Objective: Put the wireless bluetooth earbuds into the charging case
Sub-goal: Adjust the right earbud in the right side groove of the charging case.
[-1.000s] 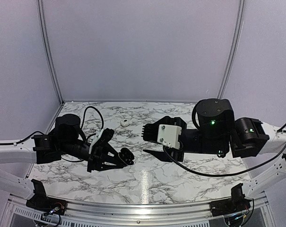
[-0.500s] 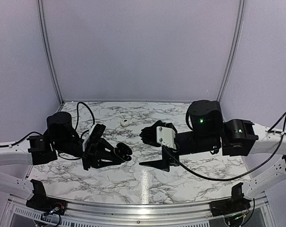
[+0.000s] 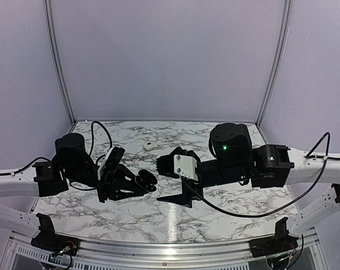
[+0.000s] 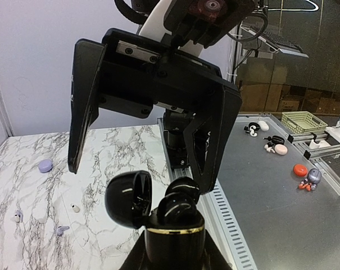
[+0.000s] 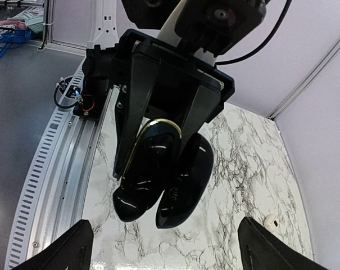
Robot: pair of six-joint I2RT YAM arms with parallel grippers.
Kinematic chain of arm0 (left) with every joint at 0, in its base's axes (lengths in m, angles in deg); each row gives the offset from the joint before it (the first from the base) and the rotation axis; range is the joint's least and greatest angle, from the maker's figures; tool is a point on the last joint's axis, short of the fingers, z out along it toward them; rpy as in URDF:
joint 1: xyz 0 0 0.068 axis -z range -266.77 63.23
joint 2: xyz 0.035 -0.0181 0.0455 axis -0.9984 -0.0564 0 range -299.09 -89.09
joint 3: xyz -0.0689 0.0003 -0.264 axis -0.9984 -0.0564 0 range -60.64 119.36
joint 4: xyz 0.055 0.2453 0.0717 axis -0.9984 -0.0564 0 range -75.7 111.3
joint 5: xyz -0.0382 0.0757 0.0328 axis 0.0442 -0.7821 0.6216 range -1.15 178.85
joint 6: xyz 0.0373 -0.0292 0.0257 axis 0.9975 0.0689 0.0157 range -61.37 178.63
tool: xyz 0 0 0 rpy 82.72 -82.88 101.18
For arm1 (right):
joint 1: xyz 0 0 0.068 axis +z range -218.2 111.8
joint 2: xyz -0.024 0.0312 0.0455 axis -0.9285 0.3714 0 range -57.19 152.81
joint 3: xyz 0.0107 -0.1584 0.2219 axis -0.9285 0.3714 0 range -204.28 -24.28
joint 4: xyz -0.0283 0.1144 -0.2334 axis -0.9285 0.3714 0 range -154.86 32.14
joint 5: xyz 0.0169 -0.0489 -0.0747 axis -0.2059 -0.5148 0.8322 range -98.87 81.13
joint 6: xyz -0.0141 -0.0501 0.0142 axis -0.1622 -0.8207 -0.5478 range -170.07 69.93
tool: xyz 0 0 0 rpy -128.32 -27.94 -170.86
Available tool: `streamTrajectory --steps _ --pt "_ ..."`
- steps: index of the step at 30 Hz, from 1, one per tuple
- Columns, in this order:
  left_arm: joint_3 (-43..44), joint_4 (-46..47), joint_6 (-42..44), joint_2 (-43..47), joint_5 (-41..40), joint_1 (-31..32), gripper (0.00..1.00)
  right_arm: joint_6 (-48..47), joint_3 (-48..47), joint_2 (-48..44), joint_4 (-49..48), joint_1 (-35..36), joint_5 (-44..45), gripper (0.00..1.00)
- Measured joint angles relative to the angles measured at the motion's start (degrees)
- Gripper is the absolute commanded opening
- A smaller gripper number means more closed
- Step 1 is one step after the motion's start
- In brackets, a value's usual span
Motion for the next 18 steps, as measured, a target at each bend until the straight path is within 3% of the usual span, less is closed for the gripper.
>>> streamTrajectory --steps 18 --pt "-0.09 0.61 -0.02 0.0 -0.09 0.0 0.0 0.81 -1.92 2.08 -2.43 -0.11 2.84 0.91"
